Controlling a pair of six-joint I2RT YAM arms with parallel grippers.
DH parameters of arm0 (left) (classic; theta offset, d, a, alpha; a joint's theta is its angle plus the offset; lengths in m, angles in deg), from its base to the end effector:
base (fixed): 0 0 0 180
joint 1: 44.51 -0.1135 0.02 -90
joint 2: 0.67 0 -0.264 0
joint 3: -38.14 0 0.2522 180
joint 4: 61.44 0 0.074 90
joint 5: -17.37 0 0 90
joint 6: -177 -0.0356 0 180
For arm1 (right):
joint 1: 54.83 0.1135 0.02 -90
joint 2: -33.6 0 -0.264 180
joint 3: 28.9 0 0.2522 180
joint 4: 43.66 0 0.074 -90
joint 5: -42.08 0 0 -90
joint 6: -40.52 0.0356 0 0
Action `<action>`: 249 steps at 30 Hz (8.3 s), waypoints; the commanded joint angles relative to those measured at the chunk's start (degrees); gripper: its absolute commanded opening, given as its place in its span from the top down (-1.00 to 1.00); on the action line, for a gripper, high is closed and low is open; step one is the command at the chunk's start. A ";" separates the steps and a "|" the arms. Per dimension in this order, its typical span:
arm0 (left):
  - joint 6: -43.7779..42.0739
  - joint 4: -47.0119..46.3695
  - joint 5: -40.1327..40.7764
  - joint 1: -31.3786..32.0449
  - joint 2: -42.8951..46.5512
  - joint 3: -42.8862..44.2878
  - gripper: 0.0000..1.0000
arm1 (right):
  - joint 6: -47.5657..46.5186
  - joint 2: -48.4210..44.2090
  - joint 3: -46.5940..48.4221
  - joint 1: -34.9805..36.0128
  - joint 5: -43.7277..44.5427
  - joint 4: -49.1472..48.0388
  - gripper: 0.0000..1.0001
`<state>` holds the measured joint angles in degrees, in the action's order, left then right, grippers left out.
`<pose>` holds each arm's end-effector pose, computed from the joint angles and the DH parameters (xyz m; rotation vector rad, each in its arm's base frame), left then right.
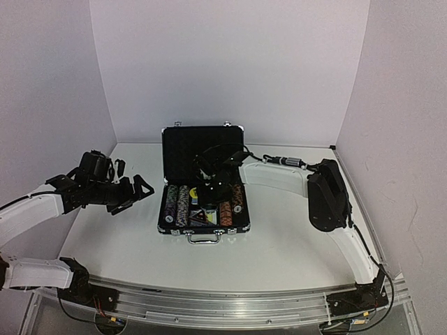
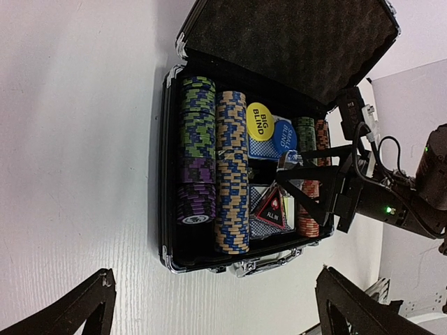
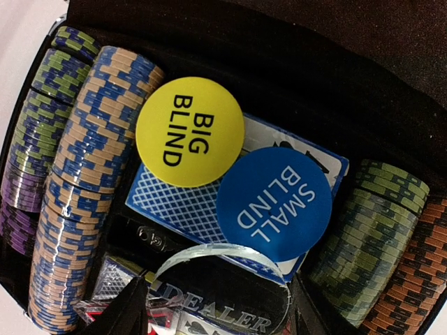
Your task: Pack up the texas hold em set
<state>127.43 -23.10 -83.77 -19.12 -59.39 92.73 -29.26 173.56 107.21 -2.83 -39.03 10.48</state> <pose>0.1911 -0.0983 0.2474 -0.2147 2.4247 -0.7809 0.3316 0.4155 0.1738 -0.6531 2.5048 0.2750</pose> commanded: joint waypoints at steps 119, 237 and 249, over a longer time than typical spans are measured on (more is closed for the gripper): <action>4.19 -5.35 -28.42 -20.62 -82.41 85.48 -0.99 | 19.07 8.12 23.89 -32.47 -21.91 -11.50 -0.85; 10.94 -26.50 -5.76 16.56 -32.50 0.07 0.21 | 9.24 -41.10 -63.47 -13.24 -14.65 -16.74 0.15; 10.97 -26.58 -5.79 16.57 -33.22 0.62 0.22 | 8.43 -38.06 -62.87 -13.23 -13.29 -18.37 0.18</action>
<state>139.42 -50.13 -89.11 -3.93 -89.80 91.99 -19.86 134.09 43.58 -16.37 -52.86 -7.53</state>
